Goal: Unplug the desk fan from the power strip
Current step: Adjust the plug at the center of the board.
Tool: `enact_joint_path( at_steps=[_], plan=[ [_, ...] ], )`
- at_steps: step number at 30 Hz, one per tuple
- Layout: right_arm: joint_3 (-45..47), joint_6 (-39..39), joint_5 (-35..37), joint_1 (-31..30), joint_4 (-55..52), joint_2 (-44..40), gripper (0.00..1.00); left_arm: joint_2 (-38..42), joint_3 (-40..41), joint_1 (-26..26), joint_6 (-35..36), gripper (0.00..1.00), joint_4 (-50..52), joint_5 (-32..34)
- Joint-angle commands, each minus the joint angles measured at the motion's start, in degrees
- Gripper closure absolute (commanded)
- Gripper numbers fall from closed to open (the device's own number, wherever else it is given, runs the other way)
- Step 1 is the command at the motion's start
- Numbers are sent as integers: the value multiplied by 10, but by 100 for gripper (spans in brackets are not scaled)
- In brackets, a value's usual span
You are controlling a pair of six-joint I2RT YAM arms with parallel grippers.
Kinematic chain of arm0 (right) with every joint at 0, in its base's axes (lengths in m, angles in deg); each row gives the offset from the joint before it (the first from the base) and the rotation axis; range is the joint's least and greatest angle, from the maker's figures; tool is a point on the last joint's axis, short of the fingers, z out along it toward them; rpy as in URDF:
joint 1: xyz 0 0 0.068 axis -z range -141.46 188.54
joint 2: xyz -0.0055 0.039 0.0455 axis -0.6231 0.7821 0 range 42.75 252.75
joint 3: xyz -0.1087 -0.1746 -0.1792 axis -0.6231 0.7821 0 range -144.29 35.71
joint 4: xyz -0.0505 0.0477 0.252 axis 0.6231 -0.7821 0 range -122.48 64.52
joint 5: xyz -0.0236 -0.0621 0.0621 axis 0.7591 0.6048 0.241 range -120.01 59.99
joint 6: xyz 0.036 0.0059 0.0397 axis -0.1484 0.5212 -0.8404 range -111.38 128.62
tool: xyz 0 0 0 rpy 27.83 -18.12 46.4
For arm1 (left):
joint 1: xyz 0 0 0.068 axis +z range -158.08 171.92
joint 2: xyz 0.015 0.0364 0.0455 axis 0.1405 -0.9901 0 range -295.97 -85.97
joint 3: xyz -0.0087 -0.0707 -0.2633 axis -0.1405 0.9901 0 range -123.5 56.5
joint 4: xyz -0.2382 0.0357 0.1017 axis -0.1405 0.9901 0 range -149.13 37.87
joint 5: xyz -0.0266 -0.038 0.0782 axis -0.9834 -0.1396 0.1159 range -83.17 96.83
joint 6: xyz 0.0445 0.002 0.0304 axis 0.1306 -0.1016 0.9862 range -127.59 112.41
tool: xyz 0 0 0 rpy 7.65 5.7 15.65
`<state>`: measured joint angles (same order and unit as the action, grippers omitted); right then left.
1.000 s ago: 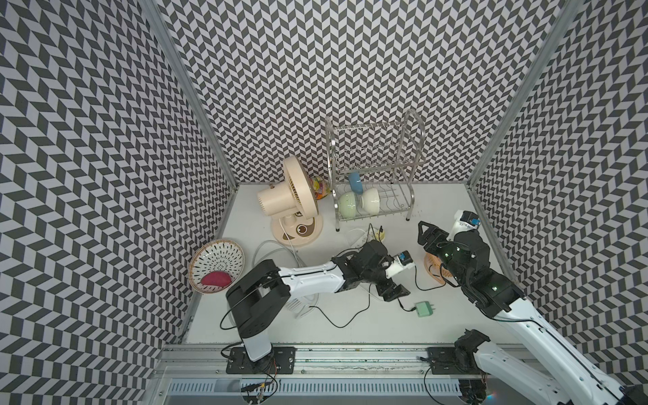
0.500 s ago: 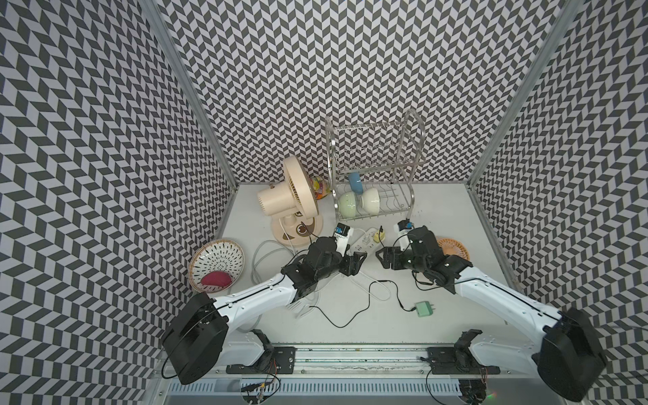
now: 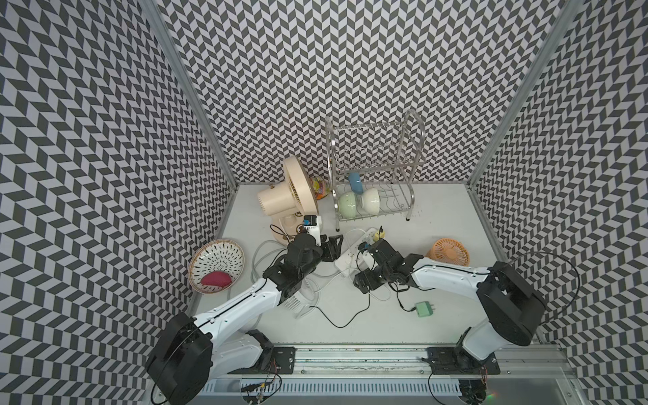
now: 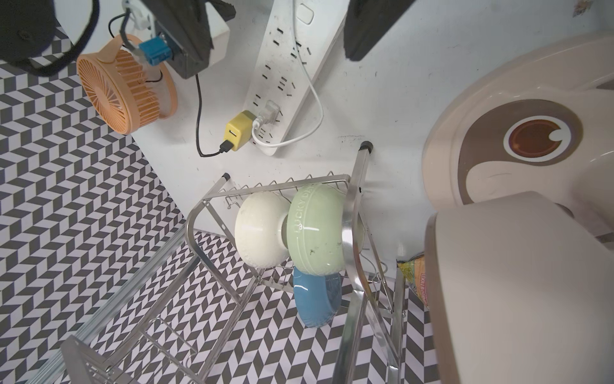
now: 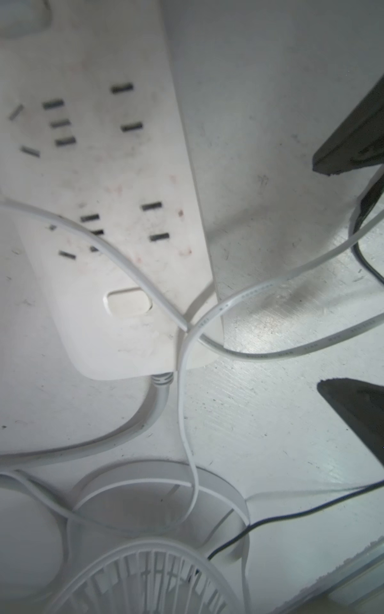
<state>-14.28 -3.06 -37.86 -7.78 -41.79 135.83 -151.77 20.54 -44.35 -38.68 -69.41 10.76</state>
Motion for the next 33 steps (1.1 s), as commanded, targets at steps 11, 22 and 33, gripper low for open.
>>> enact_joint_path(
  at_steps=[11,22,33],
  plan=[
    [-26,1,64,-36,-7,29,46,37,14,48,1,33,-5,-13],
    [-65,-20,57,-59,-20,16,80,73,18,72,3,33,15,-16],
    [-96,-145,-19,-76,96,31,93,121,12,109,-18,34,45,19]
  ],
)
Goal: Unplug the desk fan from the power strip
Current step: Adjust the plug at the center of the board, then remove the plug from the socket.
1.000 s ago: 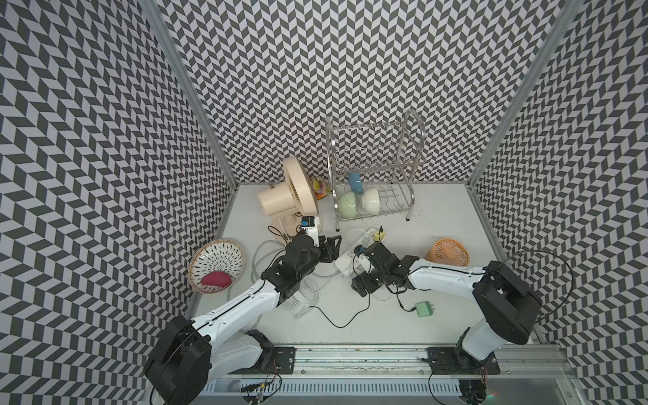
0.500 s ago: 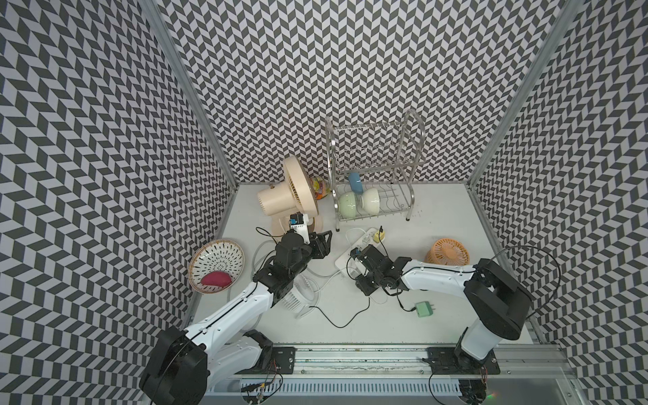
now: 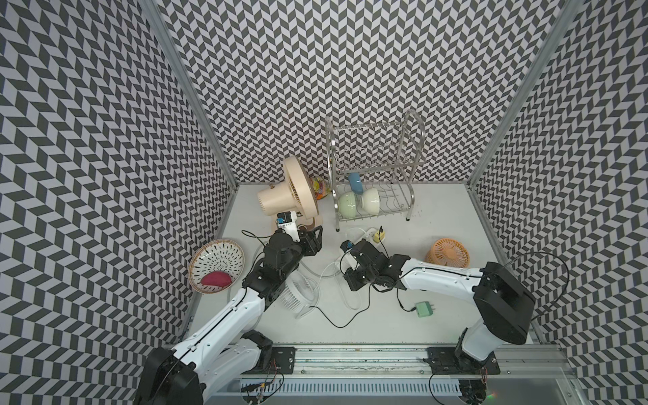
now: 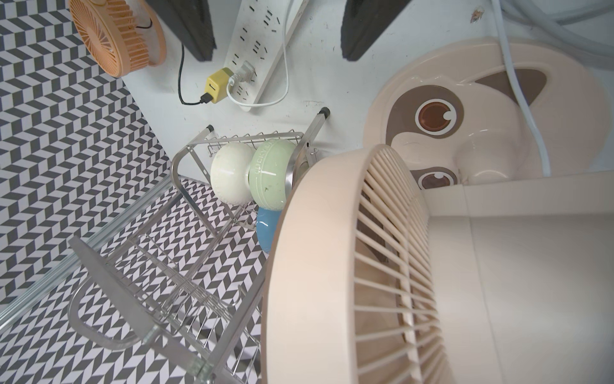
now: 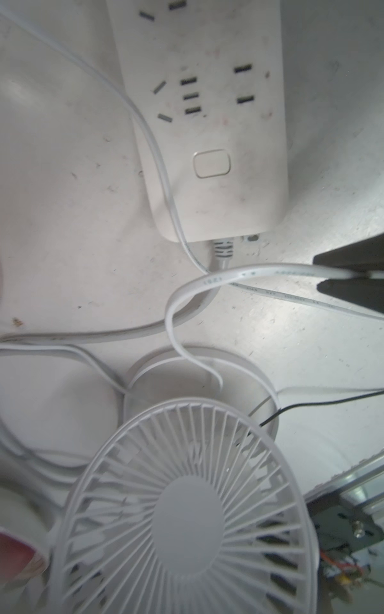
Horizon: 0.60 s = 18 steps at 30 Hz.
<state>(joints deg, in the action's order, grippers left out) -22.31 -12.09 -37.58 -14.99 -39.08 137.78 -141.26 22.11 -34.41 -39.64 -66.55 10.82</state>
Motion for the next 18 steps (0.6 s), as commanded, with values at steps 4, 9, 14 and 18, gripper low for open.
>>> enact_joint_path(
  at_steps=[4,9,14,18],
  plan=[
    [-28,-86,-3,-6,104,45,87,18,0,23,-14,34,24,11],
    [-24,-73,54,-6,64,10,58,11,-5,28,-2,34,26,-11],
    [6,-85,141,2,14,-98,38,-23,-21,25,21,33,-7,-61],
    [48,-136,165,32,10,-161,28,-67,-62,-10,64,29,-19,-65]
  ],
)
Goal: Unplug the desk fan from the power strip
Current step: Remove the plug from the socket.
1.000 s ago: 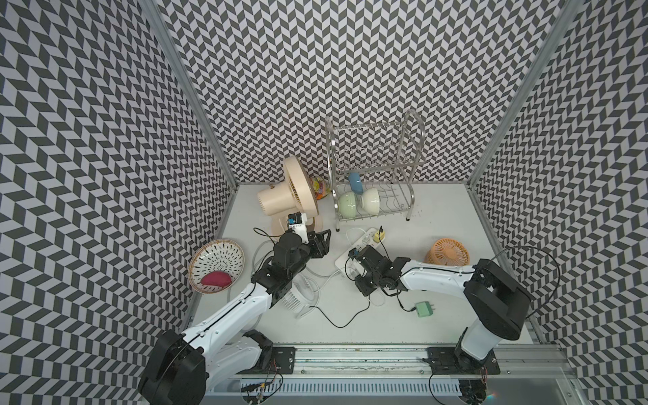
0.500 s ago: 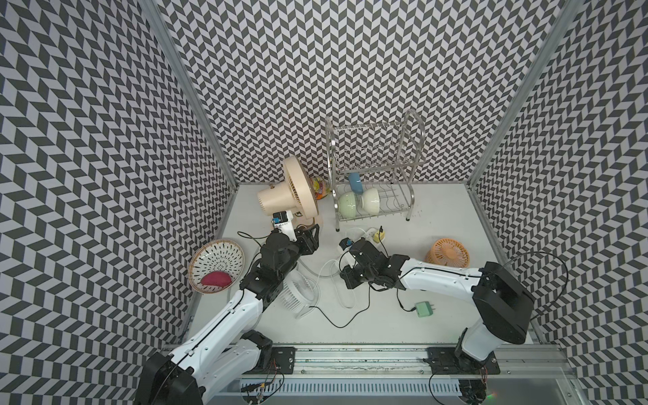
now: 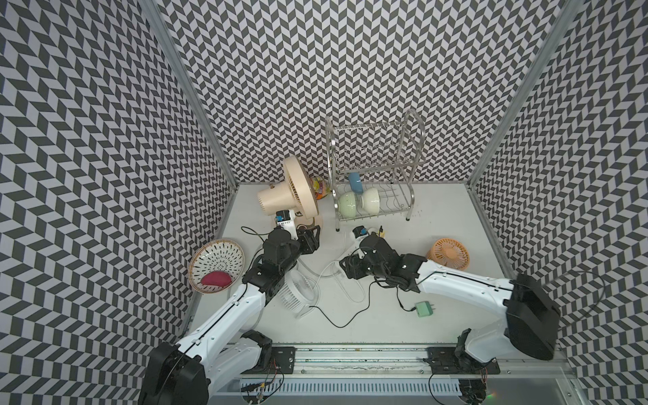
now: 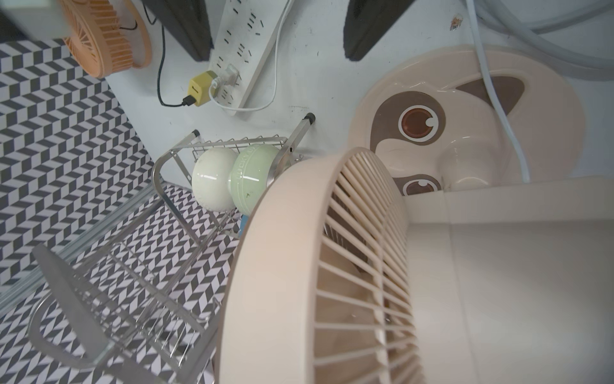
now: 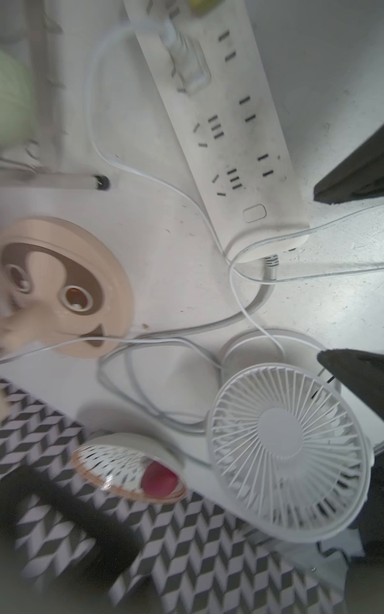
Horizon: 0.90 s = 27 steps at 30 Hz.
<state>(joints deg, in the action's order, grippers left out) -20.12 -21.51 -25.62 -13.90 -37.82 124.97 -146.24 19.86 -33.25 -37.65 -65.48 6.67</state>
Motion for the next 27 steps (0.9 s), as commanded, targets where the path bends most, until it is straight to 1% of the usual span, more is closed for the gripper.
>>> enact_joint_path(
  at_steps=[1,4,6,8,10,13,15,18,23,27],
  plan=[
    [38,-54,45,33,3,-49,28,-32,-50,-33,58,29,-27,-24],
    [81,-108,41,83,26,-86,29,-80,-89,-68,108,29,-3,-26],
    [108,-139,29,116,52,-105,32,-119,-125,-94,132,31,27,-31],
    [122,-156,7,134,71,-114,37,-159,-156,-109,149,34,53,-39],
    [122,-170,-25,137,80,-110,41,-191,-183,-115,156,37,68,-51],
    [131,-200,-84,137,105,-81,46,-232,-200,-115,167,39,72,-73],
    [148,-222,-108,137,139,-60,49,-253,-211,-115,174,39,72,-83],
    [166,-254,-108,138,183,-32,51,-287,-227,-115,181,41,75,-100],
    [168,-264,-123,159,227,17,54,-325,-244,-115,190,46,69,-108],
    [167,-268,-126,176,246,41,54,-370,-276,-115,201,48,76,-120]
  ],
)
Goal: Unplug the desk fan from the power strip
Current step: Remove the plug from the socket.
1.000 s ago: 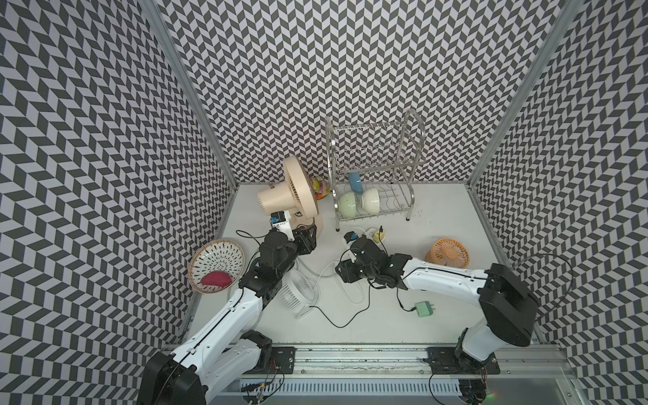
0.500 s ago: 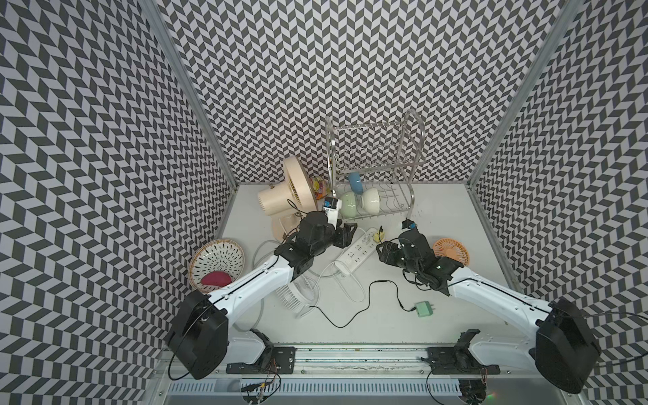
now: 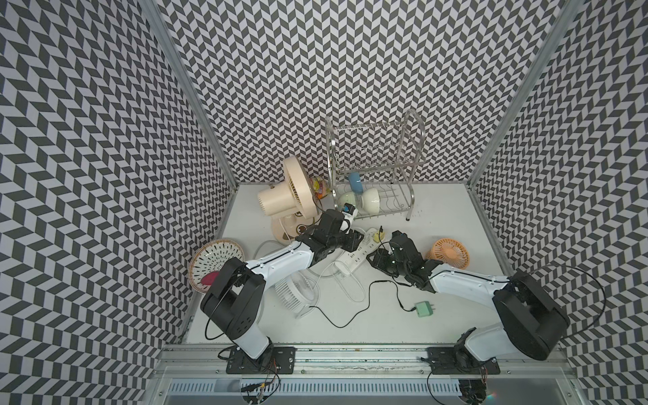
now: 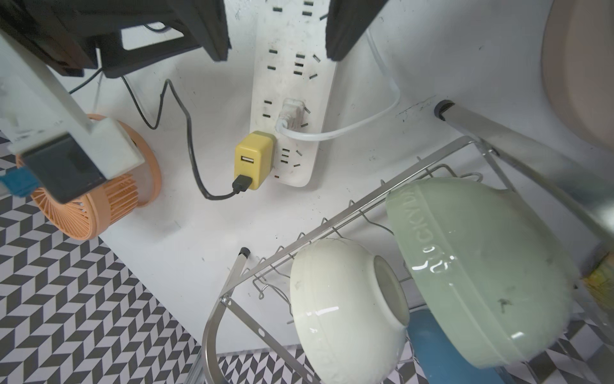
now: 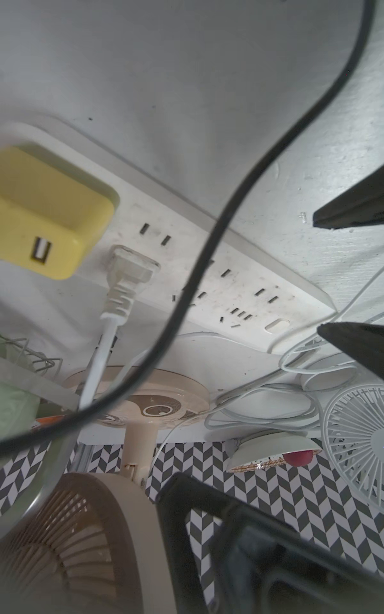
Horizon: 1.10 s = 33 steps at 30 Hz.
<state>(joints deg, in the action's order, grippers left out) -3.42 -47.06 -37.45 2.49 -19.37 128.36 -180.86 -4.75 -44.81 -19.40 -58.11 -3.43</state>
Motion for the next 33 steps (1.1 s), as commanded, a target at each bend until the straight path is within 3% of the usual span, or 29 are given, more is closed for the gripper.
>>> enact_joint_path(
  at_steps=[1,16,33],
  plan=[
    [2,-16,-8,18,67,13,54,-34,-39,0,21,49,5,-23],
    [4,-9,-29,63,104,70,55,-144,-119,-3,33,58,30,-31],
    [-15,-34,-38,69,155,124,56,-199,-179,-33,58,69,82,52]
  ],
)
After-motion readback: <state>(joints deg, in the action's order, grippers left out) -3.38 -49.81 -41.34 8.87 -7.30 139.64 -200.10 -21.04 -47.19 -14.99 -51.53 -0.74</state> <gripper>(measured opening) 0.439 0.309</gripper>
